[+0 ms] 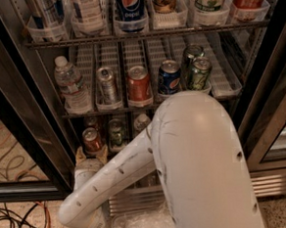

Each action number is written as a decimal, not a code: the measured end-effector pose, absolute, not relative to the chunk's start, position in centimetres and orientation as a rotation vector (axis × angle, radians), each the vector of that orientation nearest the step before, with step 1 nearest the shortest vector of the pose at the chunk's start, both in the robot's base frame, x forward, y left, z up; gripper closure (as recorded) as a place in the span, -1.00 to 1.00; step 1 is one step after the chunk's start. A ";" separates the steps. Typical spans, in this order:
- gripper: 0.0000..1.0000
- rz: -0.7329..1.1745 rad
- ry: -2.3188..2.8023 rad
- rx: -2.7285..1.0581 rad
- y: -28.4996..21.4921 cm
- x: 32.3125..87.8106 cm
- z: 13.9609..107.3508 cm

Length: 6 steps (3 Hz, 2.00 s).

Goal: Pick coke can from bottom shelf of fridge

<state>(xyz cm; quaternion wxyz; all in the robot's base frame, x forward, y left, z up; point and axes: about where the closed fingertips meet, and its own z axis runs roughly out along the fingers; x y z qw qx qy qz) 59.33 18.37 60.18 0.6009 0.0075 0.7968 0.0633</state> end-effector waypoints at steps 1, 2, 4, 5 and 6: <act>-0.26 0.141 1.842 0.001 18.7 60.1 60.2; -0.26 0.121 1.838 -0.005 18.6 61.3 60.3; -0.26 0.067 1.843 -0.007 18.1 63.0 59.6; -0.26 0.043 1.828 -0.007 18.4 63.4 59.3; 0.11 0.043 1.828 -0.007 18.4 63.4 59.3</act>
Offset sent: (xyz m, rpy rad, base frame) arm 0.0333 0.0014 0.0053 -0.0495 -0.0230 -0.0085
